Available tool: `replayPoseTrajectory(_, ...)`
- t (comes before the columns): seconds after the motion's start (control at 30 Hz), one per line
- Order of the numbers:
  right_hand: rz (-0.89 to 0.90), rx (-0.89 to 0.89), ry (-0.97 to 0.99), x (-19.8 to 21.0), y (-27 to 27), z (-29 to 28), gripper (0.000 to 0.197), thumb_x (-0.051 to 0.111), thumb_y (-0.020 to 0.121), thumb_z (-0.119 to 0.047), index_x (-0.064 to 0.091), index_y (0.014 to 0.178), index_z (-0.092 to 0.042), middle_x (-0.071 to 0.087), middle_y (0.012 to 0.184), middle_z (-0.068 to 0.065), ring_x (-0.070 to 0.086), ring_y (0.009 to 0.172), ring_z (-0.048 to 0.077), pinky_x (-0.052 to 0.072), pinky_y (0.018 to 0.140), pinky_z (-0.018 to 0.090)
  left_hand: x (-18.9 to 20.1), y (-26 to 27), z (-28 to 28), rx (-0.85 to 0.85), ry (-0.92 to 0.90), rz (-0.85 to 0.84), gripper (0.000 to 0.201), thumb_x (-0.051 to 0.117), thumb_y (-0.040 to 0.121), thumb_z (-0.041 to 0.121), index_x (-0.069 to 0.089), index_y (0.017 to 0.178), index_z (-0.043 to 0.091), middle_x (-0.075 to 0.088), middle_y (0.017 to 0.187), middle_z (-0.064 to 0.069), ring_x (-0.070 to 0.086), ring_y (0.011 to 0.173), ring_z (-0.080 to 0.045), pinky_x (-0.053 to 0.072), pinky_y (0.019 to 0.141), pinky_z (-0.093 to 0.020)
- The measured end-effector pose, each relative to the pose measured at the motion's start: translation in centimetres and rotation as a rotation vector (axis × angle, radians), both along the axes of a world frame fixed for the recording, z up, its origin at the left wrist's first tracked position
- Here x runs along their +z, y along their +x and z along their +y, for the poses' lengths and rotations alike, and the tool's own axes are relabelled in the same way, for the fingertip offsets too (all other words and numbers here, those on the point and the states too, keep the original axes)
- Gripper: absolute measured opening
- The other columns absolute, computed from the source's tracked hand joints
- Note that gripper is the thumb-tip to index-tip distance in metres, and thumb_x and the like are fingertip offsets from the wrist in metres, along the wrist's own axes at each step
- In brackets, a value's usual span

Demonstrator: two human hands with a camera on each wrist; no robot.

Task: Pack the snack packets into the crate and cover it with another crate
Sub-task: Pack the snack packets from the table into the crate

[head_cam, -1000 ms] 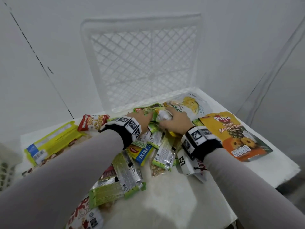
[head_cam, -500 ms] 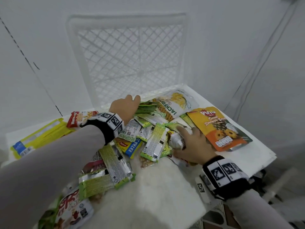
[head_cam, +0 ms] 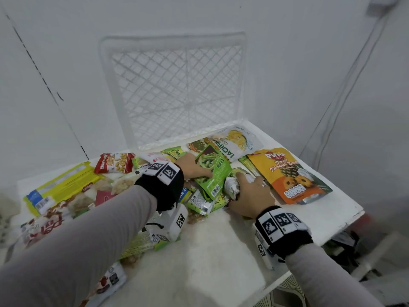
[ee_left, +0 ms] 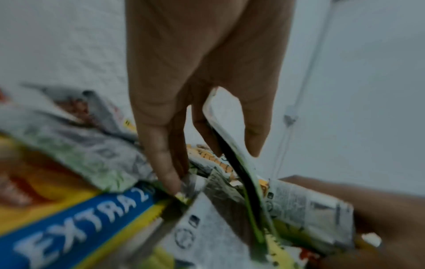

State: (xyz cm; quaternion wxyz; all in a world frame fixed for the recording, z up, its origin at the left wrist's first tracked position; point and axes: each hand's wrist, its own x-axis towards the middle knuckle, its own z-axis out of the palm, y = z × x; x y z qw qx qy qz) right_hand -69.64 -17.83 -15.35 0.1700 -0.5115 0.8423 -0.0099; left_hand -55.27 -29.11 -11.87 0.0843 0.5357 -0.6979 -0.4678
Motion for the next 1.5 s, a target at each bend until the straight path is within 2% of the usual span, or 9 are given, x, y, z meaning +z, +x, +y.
replayPoseTrajectory(0.17,-0.028,-0.028,0.019,-0.2,-0.1,-0.1,0.091,0.074,0.068,-0.047,0.018,0.138,-0.032,0.024,0.134,0.019,0.034,0.123,0.044,0.044,0.092,0.049,-0.3,0.3,1.1,0.13,0.267,0.208,0.049,0.078,0.068,-0.002,0.057,0.112,0.001,0.065,0.109,-0.016,0.065,0.096,-0.029,0.056,0.08,-0.046)
replayPoseTrajectory(0.33,-0.062,-0.05,-0.134,0.2,-0.2,-0.2,0.066,0.062,0.076,-0.035,0.033,0.135,-0.029,0.046,0.123,0.019,0.051,0.111,0.038,0.049,0.087,0.039,-1.6,0.8,2.0,0.25,0.577,0.39,0.018,0.069,0.076,-0.008,0.058,0.081,0.005,0.066,0.076,-0.01,0.062,0.069,-0.021,0.055,0.059,-0.029)
replayPoseTrajectory(0.43,-0.138,-0.061,-0.293,0.6,-0.2,0.1,0.057,0.054,0.08,-0.022,0.038,0.134,-0.026,0.055,0.114,0.019,0.056,0.1,0.037,0.05,0.079,0.036,-2.6,0.4,3.0,0.314,0.619,0.477,0.019,0.066,0.079,-0.008,0.053,0.082,0.006,0.063,0.072,-0.01,0.058,0.064,-0.02,0.052,0.049,-0.025)
replayPoseTrajectory(0.6,-0.294,-0.092,-0.586,1.8,0.0,0.2,0.068,0.058,0.078,-0.009,0.038,0.142,-0.02,0.048,0.128,0.02,0.047,0.111,0.033,0.041,0.087,0.032,-1.5,0.1,3.4,0.356,0.712,0.643,0.01,0.06,0.085,-0.004,0.057,0.088,0.005,0.063,0.09,-0.01,0.061,0.077,-0.022,0.054,0.066,-0.035)
replayPoseTrajectory(0.7,-0.474,-0.082,-0.802,3.3,0.7,-0.2,0.065,0.061,0.074,-0.004,0.047,0.136,-0.016,0.058,0.118,0.014,0.054,0.107,0.028,0.046,0.088,0.035,0.9,0.5,3.1,0.314,0.781,0.776,0.014,0.049,0.091,-0.004,0.062,0.087,-0.003,0.067,0.085,-0.016,0.062,0.08,-0.026,0.05,0.092,-0.035)
replayPoseTrajectory(0.9,-0.888,-0.157,-0.924,6.5,2.7,-1.8,0.053,0.058,0.077,-0.001,0.052,0.126,-0.02,0.063,0.107,0.007,0.06,0.099,0.029,0.051,0.089,0.048,6.2,2.0,2.3,0.223,0.644,0.768,0.02,0.042,0.095,-0.003,0.061,0.087,-0.002,0.069,0.072,-0.012,0.066,0.066,-0.021,0.053,0.082,-0.034)
replayPoseTrajectory(1.03,-1.037,-0.103,-0.938,9.2,5.0,-2.7,0.045,0.056,0.072,0.0,0.053,0.113,-0.018,0.057,0.093,0.006,0.055,0.087,0.025,0.047,0.075,0.039,10.0,4.5,1.8,0.213,0.565,0.758,0.018,0.04,0.095,-0.004,0.057,0.091,-0.003,0.065,0.08,-0.015,0.063,0.07,-0.024,0.05,0.084,-0.035)
replayPoseTrajectory(1.3,-1.218,0.059,-0.897,14.3,14.6,-3.7,0.048,0.053,0.063,-0.003,0.047,0.108,-0.016,0.05,0.087,0.005,0.051,0.076,0.02,0.042,0.061,0.03,15.1,14.5,2.0,0.246,0.412,0.771,0.032,0.04,0.096,-0.003,0.049,0.127,-0.001,0.056,0.12,-0.017,0.059,0.089,-0.025,0.047,0.093,-0.036)
replayPoseTrajectory(1.5,-1.3,0.185,-0.768,16.0,25.2,-3.9,0.04,0.05,0.071,0.009,0.044,0.102,-0.015,0.041,0.085,0.008,0.043,0.073,0.022,0.036,0.053,0.027,16.1,26.2,4.0,0.354,0.332,0.783,0.034,0.042,0.095,-0.002,0.049,0.129,-0.002,0.06,0.116,-0.017,0.061,0.091,-0.025,0.047,0.089,-0.035)
